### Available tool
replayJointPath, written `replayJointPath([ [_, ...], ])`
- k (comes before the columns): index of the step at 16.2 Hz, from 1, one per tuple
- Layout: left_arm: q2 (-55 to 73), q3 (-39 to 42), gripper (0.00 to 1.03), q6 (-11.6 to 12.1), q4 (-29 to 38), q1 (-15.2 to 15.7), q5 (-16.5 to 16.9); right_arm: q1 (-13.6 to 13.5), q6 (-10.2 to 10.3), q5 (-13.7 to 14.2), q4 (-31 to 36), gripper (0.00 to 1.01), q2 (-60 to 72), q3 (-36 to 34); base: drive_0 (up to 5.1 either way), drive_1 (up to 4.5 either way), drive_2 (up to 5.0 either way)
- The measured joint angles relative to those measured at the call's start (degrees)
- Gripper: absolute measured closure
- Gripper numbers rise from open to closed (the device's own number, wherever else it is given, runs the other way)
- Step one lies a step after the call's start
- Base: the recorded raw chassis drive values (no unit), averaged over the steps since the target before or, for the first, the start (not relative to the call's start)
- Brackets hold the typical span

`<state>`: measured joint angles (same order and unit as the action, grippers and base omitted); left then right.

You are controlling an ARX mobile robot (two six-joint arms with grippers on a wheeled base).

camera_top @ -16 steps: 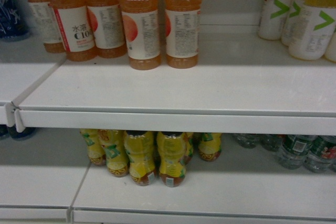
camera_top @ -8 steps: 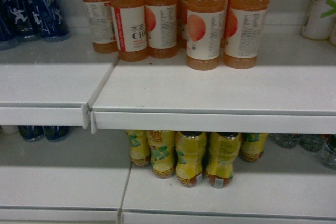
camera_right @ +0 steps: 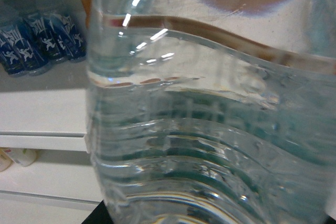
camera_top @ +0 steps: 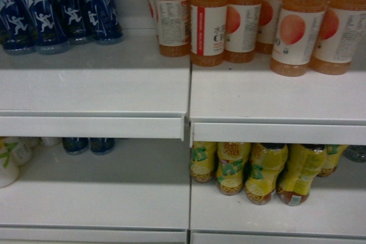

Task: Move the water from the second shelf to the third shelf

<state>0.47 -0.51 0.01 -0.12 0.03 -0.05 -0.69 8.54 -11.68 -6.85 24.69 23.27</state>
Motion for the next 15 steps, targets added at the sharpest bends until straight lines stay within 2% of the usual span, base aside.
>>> replayJointPath([
  [15, 0.0, 0.0, 0.05, 0.0, -0.2, 0.0, 0.0, 0.0, 0.0, -0.1, 0.1, 0.6, 0.0, 0.0, -4.8, 2.33, 2.3],
])
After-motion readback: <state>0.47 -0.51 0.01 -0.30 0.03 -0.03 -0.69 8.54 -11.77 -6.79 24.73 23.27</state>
